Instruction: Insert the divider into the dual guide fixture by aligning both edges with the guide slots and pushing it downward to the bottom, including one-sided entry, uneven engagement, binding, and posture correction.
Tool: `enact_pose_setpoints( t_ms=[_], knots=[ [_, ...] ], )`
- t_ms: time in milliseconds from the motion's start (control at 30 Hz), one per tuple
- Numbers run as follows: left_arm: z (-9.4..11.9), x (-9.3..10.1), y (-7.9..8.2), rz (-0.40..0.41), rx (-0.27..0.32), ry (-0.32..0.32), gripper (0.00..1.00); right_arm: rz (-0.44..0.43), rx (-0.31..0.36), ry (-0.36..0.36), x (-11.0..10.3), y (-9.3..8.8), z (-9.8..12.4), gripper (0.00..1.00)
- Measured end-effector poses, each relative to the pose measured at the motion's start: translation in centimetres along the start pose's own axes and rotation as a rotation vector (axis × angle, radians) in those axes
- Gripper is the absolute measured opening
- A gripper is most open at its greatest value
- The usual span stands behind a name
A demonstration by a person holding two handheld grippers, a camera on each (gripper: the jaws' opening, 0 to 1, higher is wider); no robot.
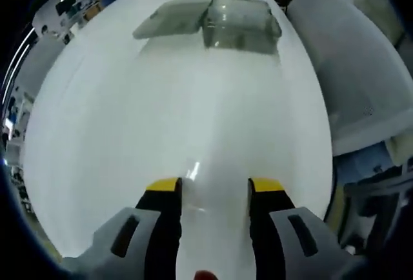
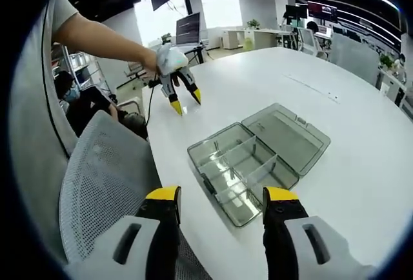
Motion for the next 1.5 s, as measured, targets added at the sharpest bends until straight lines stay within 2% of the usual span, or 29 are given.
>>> enact_pose_setpoints(
  t_ms=[300, 800, 1033, 1233, 1500],
  knots=[
    [-0.1, -0.2, 0.1, 0.013, 0.004, -0.012, 0.32, 0.000, 0.004, -0.003, -0.2, -0.1, 0.2, 0.47],
    [-0.3, -0.1, 0.5, 0.084, -0.018, 0.018, 0.29, 0.003, 0.019, 0.010, 0.3, 0.6, -0.3, 0.47],
    [-0.2, -0.5, 0.7, 0.087, -0.039, 0.024, 0.29, 0.001, 0.030, 0.015, 0.6, 0.8, -0.3, 0.47],
    [0.1, -0.6, 2.2, 0.094, -0.025, 0.032, 0.29, 0.004, 0.032, 0.019, 0.8, 0.8, -0.3, 0.47],
    [0.8, -0.4, 4.6, 0.059, 0.004, 0.035, 0.28, 0.004, 0.043, 0.022, 0.9, 0.8, -0.4, 0.47]
  ],
)
Point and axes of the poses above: the point that each gripper's makers call its tool centre point, and the gripper's own axes: z roughly backward along the fingers, x roughly to its right, y roughly out of its top, the point moved 9 cm from there along z, roughly backward along the fingers, and after that the axes turned 4 degrees about y, right-handed, at the moved point
